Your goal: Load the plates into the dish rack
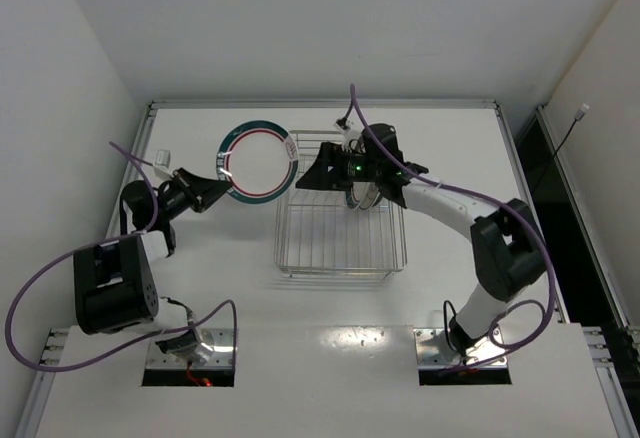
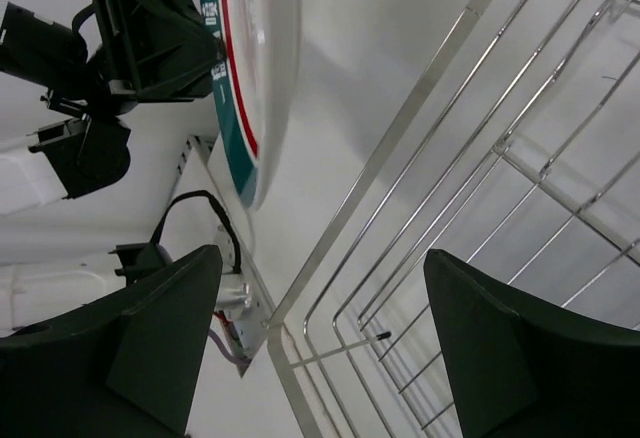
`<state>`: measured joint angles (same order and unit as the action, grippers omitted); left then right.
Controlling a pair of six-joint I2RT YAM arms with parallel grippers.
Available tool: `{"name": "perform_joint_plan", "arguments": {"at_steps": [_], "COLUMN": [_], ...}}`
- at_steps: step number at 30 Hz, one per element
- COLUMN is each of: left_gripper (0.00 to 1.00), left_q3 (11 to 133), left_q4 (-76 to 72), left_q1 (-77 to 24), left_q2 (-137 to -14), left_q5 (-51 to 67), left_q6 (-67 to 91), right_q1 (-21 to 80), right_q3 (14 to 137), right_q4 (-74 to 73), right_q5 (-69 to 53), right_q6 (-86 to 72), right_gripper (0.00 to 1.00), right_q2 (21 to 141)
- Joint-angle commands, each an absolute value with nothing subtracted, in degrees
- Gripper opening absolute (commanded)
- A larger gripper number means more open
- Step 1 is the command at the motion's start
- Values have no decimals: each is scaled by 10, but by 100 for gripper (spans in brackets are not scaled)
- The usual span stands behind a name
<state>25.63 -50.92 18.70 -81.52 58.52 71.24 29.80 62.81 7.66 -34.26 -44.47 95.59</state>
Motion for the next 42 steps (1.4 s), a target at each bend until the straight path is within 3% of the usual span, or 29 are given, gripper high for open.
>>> {"name": "perform_joint_plan", "arguments": {"at_steps": [1,4,6,7,8,10,11,15,16,17,20,21,23,29,36,42], "left_gripper": [0,0,0,0,0,0,0,0,26,43,87,91,92,94,94,94], "left_q3": [260,266,272,272,272,272,272,278,278,283,288,294,310,339,339,345], "left_q4": [-593,-599,-599,-599,-599,-599,-599,-599,-599,-592,-565,-551,-473,-330,-319,-308], "left_q1": [168,150,142,134,134,127,127,127,127,127,127,127,127,127,127,127], "left_q2": [-810,-810,-810,-810,-810,-810,-810,-821,-828,-833,-841,-841,-834,-817,-817,-817], "left_q5": [618,629,629,635,635,635,635,635,642,642,642,642,629,600,600,595], "left_q6": [726,726,726,726,726,726,726,726,726,726,718,710,661,568,562,556], "right_q1": [301,301,301,301,301,301,301,301,301,296,296,296,301,316,321,338], "right_q3": [655,686,710,717,722,722,722,708,708,708,742,757,804,827,924,961], "right_q4": [177,196,207,219,219,225,225,200,188,133,-35,-86,-221,-383,-504,-522], "right_q5": [-371,-376,-392,-398,-405,-405,-405,-378,-350,-330,-199,-110,19,252,354,398], "right_q6": [-468,-489,-508,-516,-527,-533,-533,-527,-522,-506,-454,-444,-438,-438,-380,-366], "right_gripper": [79,74,61,52,31,15,2,0,0,0,0,0,0,0,0,0], "right_q2": [985,1020,1047,1055,1060,1060,1060,1021,1008,982,935,913,901,880,942,967]}}
